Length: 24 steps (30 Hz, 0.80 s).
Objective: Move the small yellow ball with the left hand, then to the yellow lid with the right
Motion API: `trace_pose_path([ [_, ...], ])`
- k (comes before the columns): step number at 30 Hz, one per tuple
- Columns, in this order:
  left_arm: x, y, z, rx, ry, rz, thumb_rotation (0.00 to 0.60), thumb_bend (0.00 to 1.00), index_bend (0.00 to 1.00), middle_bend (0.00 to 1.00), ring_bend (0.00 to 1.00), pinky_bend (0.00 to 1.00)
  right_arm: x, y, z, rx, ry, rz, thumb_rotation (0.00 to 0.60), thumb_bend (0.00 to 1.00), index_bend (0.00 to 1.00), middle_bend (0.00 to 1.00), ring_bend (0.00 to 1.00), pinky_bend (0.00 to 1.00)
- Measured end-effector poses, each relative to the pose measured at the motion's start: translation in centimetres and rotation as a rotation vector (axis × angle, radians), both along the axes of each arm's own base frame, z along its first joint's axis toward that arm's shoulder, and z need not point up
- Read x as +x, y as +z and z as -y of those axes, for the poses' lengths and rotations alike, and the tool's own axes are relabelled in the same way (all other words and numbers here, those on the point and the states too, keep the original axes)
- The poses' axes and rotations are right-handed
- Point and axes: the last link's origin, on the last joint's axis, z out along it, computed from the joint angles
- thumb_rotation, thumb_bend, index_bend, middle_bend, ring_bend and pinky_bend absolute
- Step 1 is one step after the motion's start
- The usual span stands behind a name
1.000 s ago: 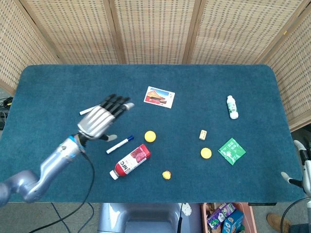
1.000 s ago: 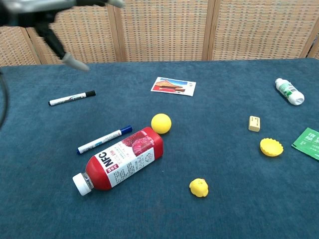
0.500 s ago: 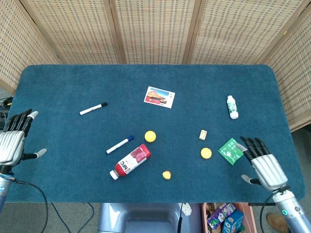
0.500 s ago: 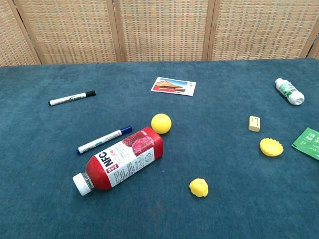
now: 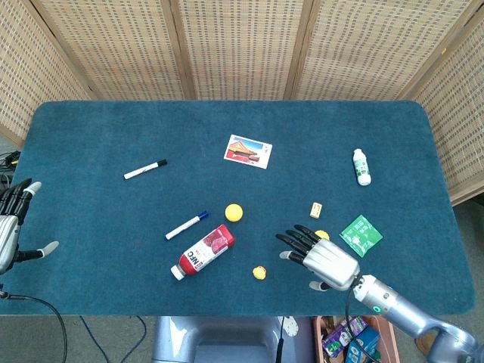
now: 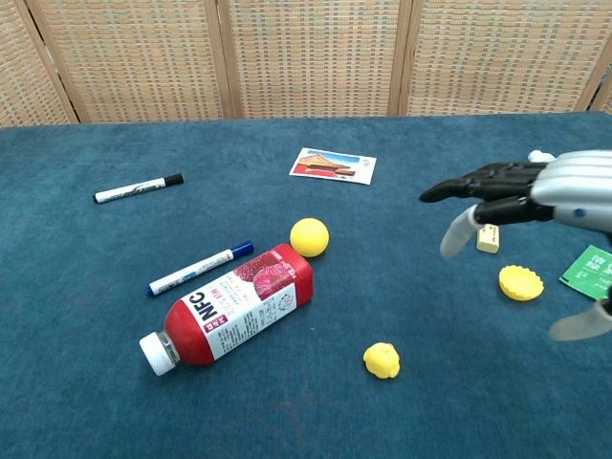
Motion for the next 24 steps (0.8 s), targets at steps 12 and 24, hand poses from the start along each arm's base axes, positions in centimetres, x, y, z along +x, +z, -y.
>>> trace_pose_path([
  [12, -0.2, 0.4, 0.0, -0.002, -0.001, 0.013, 0.6, 0.0, 0.0, 0.0, 0.0, 0.0, 5.9, -5.9, 0.8, -0.001, 0.105, -0.033, 0.6, 0.14, 0.38, 0.0, 0.0, 0.0],
  [24, -0.1, 0.1, 0.1, -0.018, -0.007, 0.01, 0.6, 0.0, 0.0, 0.0, 0.0, 0.0, 6.7, -9.2, 1.1, -0.022, 0.132, -0.101, 0.6, 0.14, 0.38, 0.0, 0.0, 0.0],
])
